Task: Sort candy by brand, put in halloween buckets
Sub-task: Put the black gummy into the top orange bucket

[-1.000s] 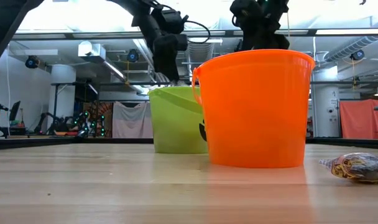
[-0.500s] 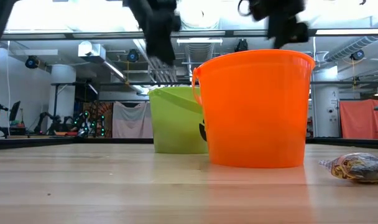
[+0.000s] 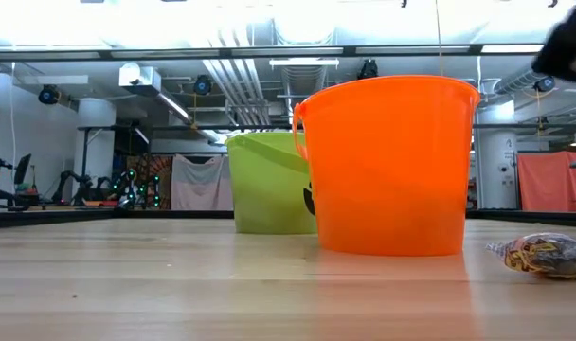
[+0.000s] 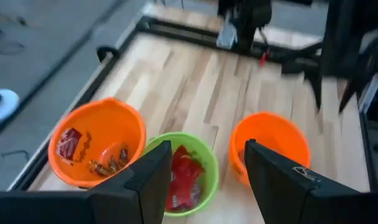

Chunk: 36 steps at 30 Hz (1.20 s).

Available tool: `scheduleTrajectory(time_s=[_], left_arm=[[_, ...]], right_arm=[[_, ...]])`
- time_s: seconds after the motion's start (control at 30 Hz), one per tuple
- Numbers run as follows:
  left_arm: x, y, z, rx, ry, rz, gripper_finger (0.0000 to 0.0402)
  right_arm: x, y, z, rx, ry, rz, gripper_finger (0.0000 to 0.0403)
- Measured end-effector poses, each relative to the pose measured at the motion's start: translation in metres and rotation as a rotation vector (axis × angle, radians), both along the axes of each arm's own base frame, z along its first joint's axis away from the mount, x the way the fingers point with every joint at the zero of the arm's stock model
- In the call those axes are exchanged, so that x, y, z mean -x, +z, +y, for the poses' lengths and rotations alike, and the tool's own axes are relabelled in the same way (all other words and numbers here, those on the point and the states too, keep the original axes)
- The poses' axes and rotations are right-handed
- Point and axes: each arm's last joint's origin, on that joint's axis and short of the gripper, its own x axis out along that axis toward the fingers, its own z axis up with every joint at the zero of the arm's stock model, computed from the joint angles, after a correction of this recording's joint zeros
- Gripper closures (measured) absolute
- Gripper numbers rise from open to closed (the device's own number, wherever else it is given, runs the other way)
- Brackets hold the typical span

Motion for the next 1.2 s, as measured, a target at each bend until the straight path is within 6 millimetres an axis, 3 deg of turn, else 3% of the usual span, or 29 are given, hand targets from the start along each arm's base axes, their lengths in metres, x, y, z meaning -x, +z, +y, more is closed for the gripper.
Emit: scheduleTrajectory(time_s=[0.2,0.4,0.83,1.2], left_arm=[[0.02,0.007,-0.059,-0.004,0.035,-0.099,0.0216],[0.028,0.004,-0.087,0.056,0.01,-0.119,0.0216],[0.024,-0.005,-0.098,0.007,0.021,-0.087,0.024],[0.012,-0.02,-0.106,-0.03,0.014,-0.022,0.0243]], right_arm=[[-0.017,-0.05,0.037,0.217,-0.019,0.011,0.0245],[-0.042,-0.08,0.06,0.36,-0.008,0.026,0.0245],[-0.067,-0.112,0.078,0.429,-0.044,0.086,0.0258],[-0.066,-0.113,0.077,0.424,-0.055,0.096,0.0378]])
